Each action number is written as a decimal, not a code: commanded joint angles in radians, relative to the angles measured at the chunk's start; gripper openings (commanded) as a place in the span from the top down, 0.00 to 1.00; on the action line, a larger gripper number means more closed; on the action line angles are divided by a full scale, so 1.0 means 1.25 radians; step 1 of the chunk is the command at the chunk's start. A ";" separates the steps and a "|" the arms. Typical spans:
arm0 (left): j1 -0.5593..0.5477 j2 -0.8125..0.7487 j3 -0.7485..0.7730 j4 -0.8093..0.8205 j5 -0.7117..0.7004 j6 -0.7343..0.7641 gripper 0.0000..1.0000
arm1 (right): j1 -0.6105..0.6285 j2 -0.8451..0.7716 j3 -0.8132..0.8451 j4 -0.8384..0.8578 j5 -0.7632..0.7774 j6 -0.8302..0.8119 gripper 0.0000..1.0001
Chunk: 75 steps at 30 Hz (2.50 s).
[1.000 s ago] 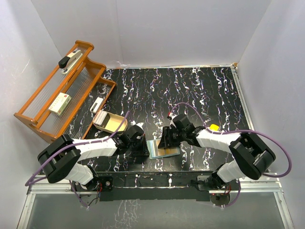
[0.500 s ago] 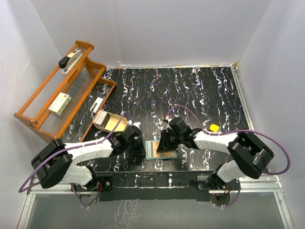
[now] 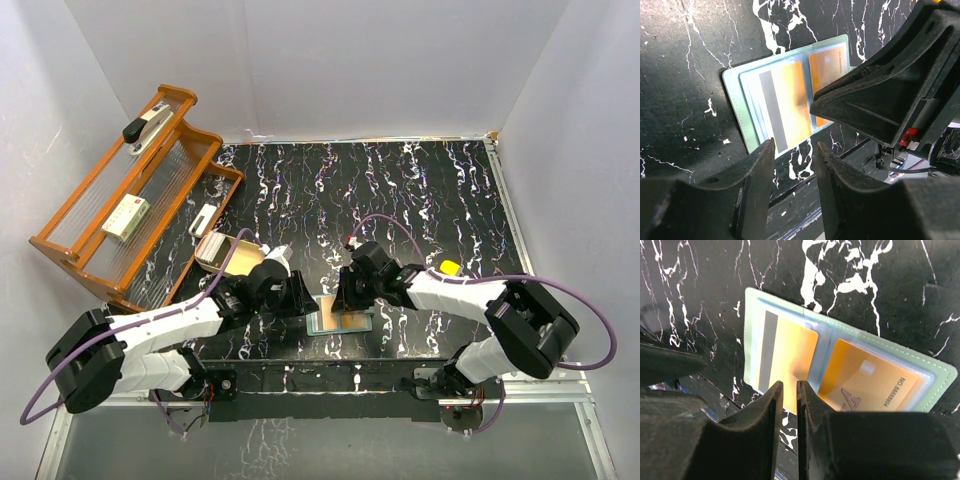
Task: Put the credit cards into the card holder
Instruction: Insert the credit card into the card holder, then turn over the card slot in the card holder.
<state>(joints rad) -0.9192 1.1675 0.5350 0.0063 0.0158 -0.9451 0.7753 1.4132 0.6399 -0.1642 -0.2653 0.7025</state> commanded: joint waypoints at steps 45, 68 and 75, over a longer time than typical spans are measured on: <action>0.012 0.070 -0.120 0.262 -0.016 -0.089 0.55 | 0.013 0.096 0.000 0.037 0.054 0.021 1.00; 0.013 0.107 -0.114 0.344 0.036 -0.104 0.70 | 0.013 0.089 -0.001 0.037 0.056 0.021 1.00; 0.014 0.130 -0.061 0.252 0.032 -0.064 0.91 | 0.013 0.052 0.015 0.009 0.079 0.020 0.99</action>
<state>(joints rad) -0.9047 1.3113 0.3965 0.3752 0.0460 -1.0672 0.7853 1.5059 0.6617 -0.1314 -0.2337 0.7364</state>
